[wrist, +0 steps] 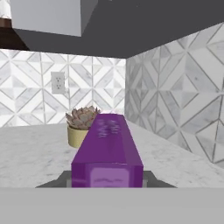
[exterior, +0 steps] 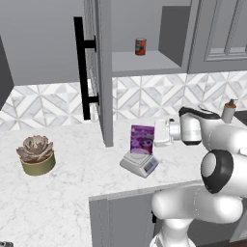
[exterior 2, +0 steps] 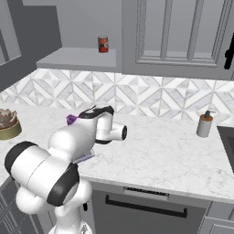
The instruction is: Pick the cereal and place it on the digital scale for weighing, and close the cabinet.
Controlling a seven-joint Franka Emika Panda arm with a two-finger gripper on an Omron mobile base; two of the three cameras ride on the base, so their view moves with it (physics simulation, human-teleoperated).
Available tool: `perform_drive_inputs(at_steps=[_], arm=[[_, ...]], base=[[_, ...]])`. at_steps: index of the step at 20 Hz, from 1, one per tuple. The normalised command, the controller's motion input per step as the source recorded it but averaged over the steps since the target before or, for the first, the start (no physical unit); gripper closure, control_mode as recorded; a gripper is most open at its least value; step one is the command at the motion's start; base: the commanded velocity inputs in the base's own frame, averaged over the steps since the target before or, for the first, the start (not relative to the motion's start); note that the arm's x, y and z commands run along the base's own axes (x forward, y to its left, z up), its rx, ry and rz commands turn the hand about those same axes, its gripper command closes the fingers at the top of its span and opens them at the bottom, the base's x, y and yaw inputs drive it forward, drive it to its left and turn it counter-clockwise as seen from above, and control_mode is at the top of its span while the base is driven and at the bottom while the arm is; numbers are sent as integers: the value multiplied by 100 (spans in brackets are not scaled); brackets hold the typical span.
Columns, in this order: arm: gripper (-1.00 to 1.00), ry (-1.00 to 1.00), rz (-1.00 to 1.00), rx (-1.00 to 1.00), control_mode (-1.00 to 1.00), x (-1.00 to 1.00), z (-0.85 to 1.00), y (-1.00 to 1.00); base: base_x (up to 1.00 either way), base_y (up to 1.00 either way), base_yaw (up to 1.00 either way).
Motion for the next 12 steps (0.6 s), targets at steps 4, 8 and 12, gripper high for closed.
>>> perform_drive_inputs(at_steps=[4, 8, 12], arm=[[100, 0, 0, 0, -100, 23, -29, 13], [100, -4, 0, 0, -100, 11, -27, 16], [100, -15, 0, 0, -100, -13, -16, 11]], base=[[0, 0, 0], [0, 0, 0], [0, 0, 0]])
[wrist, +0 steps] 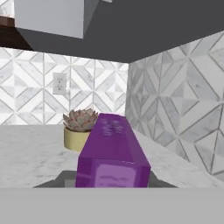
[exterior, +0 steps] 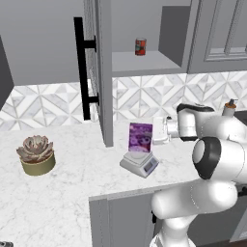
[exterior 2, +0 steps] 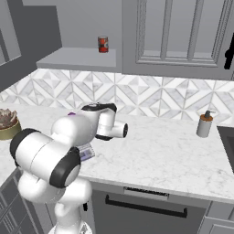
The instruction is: Pick the cereal and place it on the digital scale for weighing, and close the cabinet.
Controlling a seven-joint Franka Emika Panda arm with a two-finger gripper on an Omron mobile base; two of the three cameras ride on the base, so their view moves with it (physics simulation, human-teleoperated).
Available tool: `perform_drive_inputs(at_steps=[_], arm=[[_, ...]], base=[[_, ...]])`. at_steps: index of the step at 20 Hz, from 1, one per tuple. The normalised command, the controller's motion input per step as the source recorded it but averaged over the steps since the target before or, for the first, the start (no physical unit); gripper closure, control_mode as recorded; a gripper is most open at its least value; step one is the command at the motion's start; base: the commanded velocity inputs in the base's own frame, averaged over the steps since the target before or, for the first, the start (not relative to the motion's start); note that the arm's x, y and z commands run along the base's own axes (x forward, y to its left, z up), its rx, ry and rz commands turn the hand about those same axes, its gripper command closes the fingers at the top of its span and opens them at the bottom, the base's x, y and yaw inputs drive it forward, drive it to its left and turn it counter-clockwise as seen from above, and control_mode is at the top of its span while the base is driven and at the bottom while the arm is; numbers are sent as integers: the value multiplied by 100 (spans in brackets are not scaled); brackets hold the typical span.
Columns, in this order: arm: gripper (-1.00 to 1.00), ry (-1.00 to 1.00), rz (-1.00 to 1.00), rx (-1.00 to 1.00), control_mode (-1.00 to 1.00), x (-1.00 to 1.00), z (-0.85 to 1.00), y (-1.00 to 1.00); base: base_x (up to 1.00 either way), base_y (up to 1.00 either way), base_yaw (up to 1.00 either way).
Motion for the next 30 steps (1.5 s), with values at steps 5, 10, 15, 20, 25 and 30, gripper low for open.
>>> perform_drive_inputs(at_steps=[5, 10, 15, 20, 25, 30], arm=[[100, 0, 0, 0, -100, -25, -2, 1], [100, 6, 0, 0, -100, -23, 0, 0], [-100, 5, 0, 0, -100, -16, -3, 2], [-100, -1, 0, 0, -100, 0, -1, 2], [-100, -4, 0, 0, -100, 0, 0, 0], [-100, 0, 0, 1, -100, 0, 0, -9]], base=[[0, 0, 0], [0, 0, 0], [0, 0, 0], [0, 0, 0], [0, 0, 0], [0, 0, 0]])
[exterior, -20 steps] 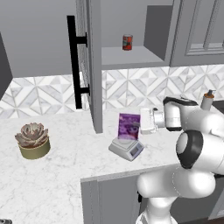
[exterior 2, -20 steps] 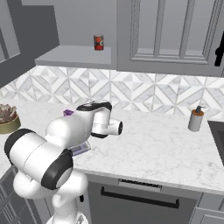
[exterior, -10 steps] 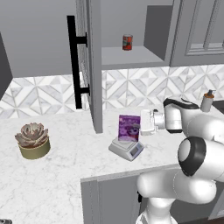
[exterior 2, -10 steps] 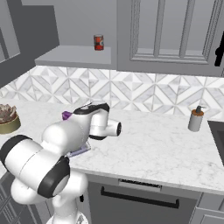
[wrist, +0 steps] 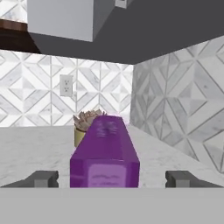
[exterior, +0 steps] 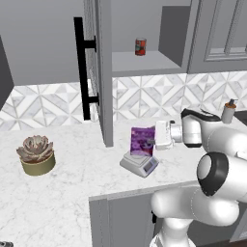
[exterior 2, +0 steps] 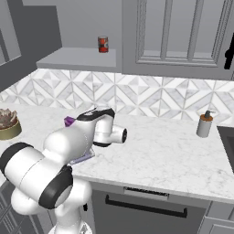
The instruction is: Pick the cereal and place it on the digital scale for weighing, and close the cabinet.
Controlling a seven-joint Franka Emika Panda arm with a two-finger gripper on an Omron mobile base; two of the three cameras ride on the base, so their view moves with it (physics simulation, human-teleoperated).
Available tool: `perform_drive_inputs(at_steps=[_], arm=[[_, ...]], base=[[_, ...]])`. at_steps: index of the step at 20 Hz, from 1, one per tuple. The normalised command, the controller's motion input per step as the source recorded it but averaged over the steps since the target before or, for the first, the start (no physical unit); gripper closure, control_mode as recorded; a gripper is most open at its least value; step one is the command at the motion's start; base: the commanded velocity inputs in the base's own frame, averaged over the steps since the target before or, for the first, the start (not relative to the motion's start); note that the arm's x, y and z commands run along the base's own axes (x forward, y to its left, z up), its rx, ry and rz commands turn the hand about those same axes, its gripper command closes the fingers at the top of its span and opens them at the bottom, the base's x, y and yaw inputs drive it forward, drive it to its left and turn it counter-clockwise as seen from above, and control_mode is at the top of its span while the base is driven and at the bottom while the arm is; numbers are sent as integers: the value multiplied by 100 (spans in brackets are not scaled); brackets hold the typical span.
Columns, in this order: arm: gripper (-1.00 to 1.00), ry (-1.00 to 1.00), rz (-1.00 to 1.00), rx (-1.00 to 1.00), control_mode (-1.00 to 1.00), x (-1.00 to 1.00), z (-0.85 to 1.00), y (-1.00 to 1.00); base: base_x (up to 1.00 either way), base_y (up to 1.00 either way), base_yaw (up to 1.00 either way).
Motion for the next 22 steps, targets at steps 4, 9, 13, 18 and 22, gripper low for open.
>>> perform_drive_inputs(at_steps=[4, 9, 13, 18, 22], arm=[[-100, -1, 0, 4, -100, -2, 0, -31], [-100, -2, 0, 5, -100, -1, 0, -34], [-100, -16, 0, 8, -100, -47, 9, -36], [-100, -45, 0, 5, -100, -100, 53, -17], [-100, -56, 0, 0, -100, -100, 80, 0]], base=[[0, 0, 0], [0, 0, 0], [0, 0, 0], [0, 0, 0], [0, 0, 0]])
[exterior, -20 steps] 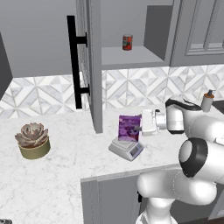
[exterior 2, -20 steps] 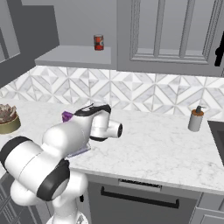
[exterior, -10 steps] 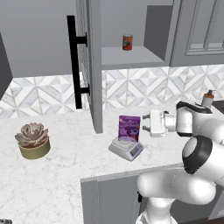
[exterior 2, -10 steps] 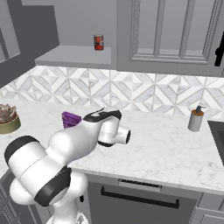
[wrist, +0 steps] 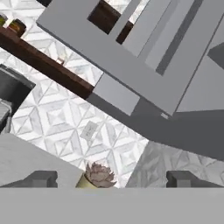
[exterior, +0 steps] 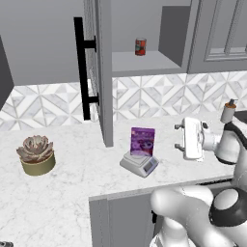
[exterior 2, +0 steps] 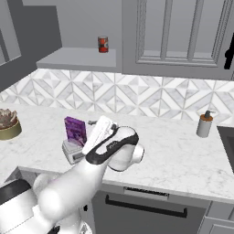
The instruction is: Pick the cereal and place it on the digital scale for weighing, and close the cabinet.
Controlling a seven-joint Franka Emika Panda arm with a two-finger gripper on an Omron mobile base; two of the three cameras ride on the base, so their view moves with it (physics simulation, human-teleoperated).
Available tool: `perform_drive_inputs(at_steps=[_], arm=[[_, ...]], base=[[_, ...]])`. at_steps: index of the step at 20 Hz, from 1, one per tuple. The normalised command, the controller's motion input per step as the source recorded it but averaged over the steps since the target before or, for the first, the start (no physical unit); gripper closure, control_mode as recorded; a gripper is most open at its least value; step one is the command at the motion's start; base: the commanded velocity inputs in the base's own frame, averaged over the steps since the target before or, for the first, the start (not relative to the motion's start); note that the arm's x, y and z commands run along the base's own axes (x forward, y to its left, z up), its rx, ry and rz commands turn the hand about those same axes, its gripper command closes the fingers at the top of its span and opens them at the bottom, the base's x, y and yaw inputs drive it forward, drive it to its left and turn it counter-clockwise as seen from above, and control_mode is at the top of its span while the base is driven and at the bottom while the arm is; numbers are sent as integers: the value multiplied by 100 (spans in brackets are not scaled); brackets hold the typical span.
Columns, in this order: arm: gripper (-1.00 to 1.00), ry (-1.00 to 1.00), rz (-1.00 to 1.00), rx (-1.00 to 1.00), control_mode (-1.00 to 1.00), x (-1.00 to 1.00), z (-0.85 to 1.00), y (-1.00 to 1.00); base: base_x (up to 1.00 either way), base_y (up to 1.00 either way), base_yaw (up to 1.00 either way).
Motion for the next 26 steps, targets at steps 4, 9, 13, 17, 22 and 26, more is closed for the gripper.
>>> perform_drive_inputs(at_steps=[4, 9, 13, 17, 22, 26], arm=[[-100, -53, 0, 0, -100, -100, 98, 8], [-100, -53, 0, 0, -100, -100, 100, 12], [-100, -51, -2, 0, -100, -100, 97, 23], [-100, -50, -10, 0, -100, -97, 70, 32], [-100, -51, -17, -1, -100, -77, 53, 47], [-100, -37, -21, 0, -100, -75, 53, 42]], base=[[0, 0, 0], [0, 0, 0], [0, 0, 0], [0, 0, 0], [0, 0, 0], [0, 0, 0]])
